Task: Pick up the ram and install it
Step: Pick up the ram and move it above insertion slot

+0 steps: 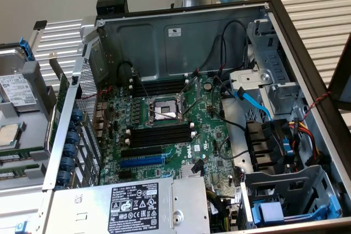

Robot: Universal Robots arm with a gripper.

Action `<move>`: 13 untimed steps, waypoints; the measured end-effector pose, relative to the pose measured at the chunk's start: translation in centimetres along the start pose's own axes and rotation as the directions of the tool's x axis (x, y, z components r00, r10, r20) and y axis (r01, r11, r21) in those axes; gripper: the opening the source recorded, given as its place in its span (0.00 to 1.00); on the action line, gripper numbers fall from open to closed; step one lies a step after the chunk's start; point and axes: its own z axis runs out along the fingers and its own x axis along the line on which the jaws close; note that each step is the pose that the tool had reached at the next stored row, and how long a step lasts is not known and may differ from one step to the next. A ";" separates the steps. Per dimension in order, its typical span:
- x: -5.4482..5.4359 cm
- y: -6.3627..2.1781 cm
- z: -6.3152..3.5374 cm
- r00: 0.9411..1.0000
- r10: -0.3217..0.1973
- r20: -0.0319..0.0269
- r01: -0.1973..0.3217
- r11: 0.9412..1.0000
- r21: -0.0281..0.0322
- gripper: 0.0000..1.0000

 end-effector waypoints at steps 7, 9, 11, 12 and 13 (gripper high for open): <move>0.0 -0.01 0.26 0.993 -0.118 -0.002 0.118 0.993 0.020 0.11; 0.0 -0.11 0.28 0.992 -0.122 -0.001 0.122 0.992 0.029 0.11; 0.0 -0.16 0.35 0.992 -0.123 0.000 0.123 0.992 0.040 0.11; 0.0 -0.16 0.40 0.992 -0.123 0.001 0.123 0.991 0.044 0.11; 0.0 -0.17 0.40 0.992 -0.123 0.001 0.123 0.991 0.045 0.11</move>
